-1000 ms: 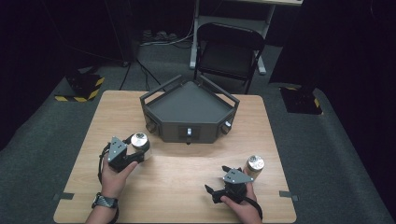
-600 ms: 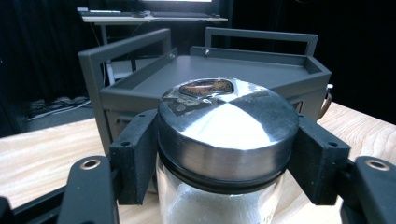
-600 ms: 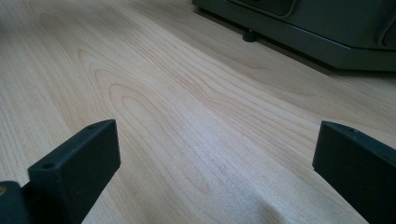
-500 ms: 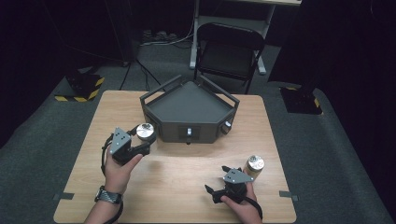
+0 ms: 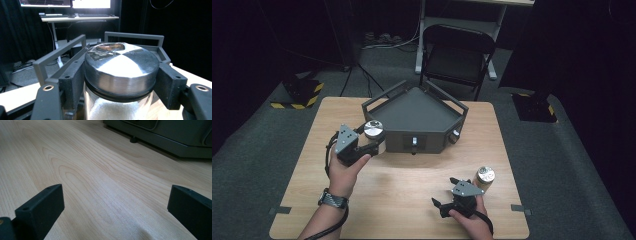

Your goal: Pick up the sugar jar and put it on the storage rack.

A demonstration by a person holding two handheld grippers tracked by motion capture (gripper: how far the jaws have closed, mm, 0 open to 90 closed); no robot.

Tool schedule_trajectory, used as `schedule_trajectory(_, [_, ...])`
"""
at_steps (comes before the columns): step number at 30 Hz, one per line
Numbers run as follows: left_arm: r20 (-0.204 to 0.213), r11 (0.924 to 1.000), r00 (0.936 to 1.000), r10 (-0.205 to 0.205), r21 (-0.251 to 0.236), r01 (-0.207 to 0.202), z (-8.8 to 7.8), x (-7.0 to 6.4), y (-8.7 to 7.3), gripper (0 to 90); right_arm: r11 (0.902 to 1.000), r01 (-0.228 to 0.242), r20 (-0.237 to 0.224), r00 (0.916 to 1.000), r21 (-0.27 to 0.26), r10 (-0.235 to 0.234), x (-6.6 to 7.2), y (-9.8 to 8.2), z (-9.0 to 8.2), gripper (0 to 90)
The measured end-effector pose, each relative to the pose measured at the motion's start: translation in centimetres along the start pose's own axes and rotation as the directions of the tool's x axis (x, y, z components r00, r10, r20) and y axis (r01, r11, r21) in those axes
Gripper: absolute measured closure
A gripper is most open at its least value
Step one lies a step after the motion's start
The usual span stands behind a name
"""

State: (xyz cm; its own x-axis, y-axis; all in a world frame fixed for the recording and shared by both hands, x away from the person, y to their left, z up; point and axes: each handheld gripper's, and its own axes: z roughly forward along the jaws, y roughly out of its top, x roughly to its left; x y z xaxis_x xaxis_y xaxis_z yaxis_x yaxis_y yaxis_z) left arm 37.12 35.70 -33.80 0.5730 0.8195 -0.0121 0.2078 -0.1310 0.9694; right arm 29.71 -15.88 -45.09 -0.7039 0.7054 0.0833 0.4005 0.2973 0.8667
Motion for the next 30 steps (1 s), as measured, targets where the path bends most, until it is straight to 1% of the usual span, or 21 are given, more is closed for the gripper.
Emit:
schedule_trajectory(4, [0.006,1.0000,1.0000,0.001,-0.006,-0.001,0.7,0.0,0.9,32.2,1.0000,0.007,-0.001,1.0000,0.000,-0.007,0.0,0.0,0.0,0.8])
schedule_trajectory(9, [0.013,0.9998,0.9999,0.004,-0.018,-0.004,1.7,0.0,2.2,32.2,1.0000,-0.002,-0.003,1.0000,0.001,0.002,-0.1,0.0,0.0,0.7])
schedule_trajectory(13, [0.013,0.9997,0.9999,0.005,-0.026,-0.005,2.3,0.0,2.9,32.2,1.0000,0.000,-0.002,1.0000,0.001,0.000,0.0,0.0,0.0,0.7])
schedule_trajectory(24, [0.007,0.9996,1.0000,0.005,-0.027,-0.005,4.3,0.0,3.9,32.2,1.0000,0.004,-0.004,1.0000,0.001,-0.004,-0.1,0.0,0.0,0.7])
schedule_trajectory(26, [0.008,0.9997,1.0000,-0.001,-0.024,0.001,4.8,0.0,4.0,32.2,1.0000,0.005,-0.006,1.0000,0.003,-0.005,-0.1,0.1,0.0,0.7])
schedule_trajectory(30, [0.006,0.9998,1.0000,0.002,-0.021,-0.002,5.9,0.0,4.3,32.3,1.0000,0.005,-0.007,1.0000,0.003,-0.005,-0.1,0.1,0.0,0.7])
